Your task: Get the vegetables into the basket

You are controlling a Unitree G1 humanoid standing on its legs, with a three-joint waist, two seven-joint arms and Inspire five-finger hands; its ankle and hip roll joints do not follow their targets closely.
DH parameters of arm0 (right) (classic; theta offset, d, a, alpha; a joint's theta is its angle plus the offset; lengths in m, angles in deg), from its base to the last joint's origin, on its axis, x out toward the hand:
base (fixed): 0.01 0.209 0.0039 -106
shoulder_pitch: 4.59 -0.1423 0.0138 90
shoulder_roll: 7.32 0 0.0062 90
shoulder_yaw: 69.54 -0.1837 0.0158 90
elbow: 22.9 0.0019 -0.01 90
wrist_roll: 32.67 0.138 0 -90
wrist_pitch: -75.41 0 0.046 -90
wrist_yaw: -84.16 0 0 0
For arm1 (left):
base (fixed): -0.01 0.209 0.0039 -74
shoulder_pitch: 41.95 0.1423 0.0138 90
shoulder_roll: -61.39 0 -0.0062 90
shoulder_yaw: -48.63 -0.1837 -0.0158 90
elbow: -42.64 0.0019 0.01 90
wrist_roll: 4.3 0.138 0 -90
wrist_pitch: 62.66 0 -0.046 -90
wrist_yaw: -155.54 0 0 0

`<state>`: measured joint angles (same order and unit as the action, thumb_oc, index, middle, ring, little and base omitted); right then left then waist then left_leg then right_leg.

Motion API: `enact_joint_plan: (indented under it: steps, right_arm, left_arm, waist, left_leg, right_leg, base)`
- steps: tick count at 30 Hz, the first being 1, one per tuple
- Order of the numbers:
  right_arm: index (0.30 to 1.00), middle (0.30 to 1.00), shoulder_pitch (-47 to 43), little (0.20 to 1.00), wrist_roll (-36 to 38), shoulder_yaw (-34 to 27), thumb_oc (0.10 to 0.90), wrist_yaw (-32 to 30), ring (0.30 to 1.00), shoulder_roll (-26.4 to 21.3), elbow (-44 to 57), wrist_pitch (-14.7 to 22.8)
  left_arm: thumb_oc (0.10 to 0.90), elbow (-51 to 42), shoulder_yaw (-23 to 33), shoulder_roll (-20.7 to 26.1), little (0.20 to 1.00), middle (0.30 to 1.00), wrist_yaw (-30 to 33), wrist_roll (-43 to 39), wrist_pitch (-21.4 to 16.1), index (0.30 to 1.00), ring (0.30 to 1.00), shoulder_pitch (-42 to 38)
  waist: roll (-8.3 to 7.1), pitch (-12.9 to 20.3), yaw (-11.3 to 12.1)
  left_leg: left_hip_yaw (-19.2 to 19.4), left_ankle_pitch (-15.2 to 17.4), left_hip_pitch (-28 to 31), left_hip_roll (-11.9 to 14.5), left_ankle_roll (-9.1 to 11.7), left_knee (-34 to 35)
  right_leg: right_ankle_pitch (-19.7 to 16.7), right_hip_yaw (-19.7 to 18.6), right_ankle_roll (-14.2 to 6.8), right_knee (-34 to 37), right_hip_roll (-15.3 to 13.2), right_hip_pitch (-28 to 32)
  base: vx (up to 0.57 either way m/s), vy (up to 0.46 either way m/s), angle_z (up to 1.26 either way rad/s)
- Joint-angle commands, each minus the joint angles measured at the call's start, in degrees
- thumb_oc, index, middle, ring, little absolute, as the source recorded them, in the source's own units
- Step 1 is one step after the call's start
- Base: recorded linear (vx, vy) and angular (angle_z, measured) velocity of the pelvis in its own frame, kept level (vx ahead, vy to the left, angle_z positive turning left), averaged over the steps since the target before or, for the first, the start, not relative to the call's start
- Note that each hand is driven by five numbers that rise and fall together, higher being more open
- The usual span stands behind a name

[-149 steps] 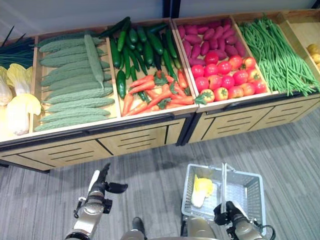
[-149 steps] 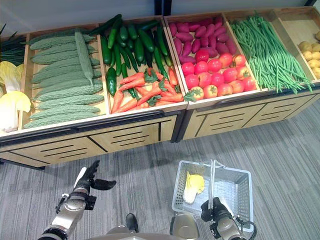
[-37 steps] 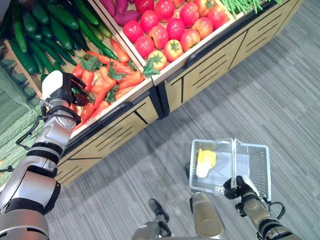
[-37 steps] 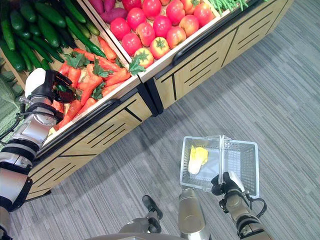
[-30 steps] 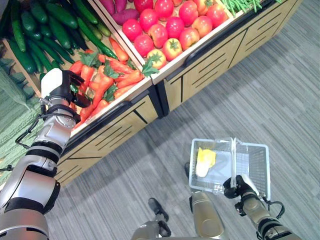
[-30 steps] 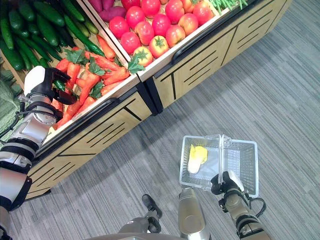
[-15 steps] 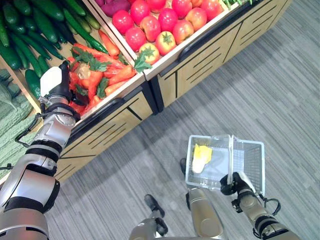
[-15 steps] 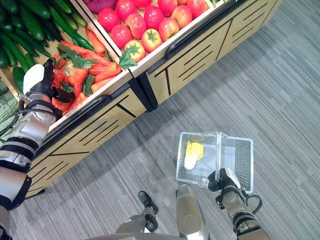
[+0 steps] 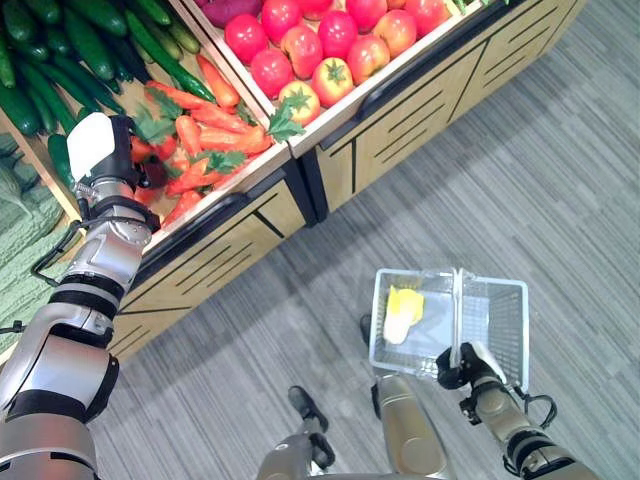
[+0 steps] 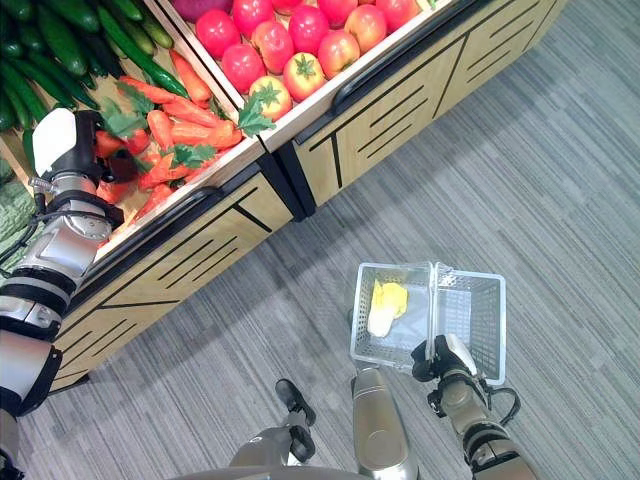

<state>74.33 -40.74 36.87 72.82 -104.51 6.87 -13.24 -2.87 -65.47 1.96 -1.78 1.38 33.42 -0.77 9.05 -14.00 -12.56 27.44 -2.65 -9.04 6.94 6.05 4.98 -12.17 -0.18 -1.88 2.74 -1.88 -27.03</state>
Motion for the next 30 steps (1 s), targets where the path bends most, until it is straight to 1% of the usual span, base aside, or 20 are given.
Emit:
enact_joint_plan:
  steps: [1, 10, 17, 30]
  right_arm:
    - [0.300, 0.300, 6.1, 0.300, -1.1, 3.6, 0.400, 0.4, 0.300, -1.3, -4.6, -2.9]
    - [0.300, 0.300, 6.2, 0.300, -1.3, 3.7, 0.400, 0.4, 0.300, -1.3, -4.7, -3.0]
    - [0.300, 0.300, 6.3, 0.300, -1.4, 3.5, 0.400, 0.4, 0.300, -1.5, -4.9, -3.1]
    - [0.300, 0.300, 7.6, 0.300, -2.9, 2.7, 0.400, 1.3, 0.300, -2.0, -6.5, -2.9]
  left_arm:
    - [0.400, 0.0, 3.6, 3.9, 0.300, 0.300, 1.9, 1.1, -0.7, 0.300, 0.300, -1.7]
    - [0.400, -0.6, 3.7, 3.6, 0.300, 0.300, 1.8, 1.8, -0.5, 0.300, 0.300, -1.4]
    - [0.400, -3.4, 4.3, 4.1, 0.300, 0.300, 2.4, 2.1, -0.9, 0.300, 0.300, -0.7]
    - [0.400, -7.6, 5.5, 8.2, 0.300, 0.300, 2.8, 2.8, -3.0, 0.300, 0.300, 0.5]
  waist:
    - [-2.11, 2.9, 0.1]
    - [-2.27, 2.8, 0.3]
    - [-2.45, 2.9, 0.8]
    - [-2.94, 6.0, 1.8]
  left_leg:
    - [-3.4, -6.0, -4.2, 3.0, 3.9, 0.0]
    - [-3.7, -6.0, -4.7, 2.7, 3.7, 0.0]
    - [-4.3, -5.7, -4.0, 2.6, 3.6, 0.0]
    - [-5.8, -4.1, 2.2, 2.1, 3.1, 0.0]
  right_leg:
    - [0.3, 0.3, -5.3, 0.9, -1.3, 3.5]
    - [0.1, 0.4, -5.2, 0.9, -1.3, 3.3]
    - [0.4, 0.8, -5.2, 0.6, -1.5, 4.1]
    - [2.2, 1.8, -5.0, 0.5, -2.1, 11.0]
  base:
    - [0.00, 0.000, 0.00]
    - [0.00, 0.000, 0.00]
    - [0.00, 0.000, 0.00]
    - [0.03, 0.017, 0.07]
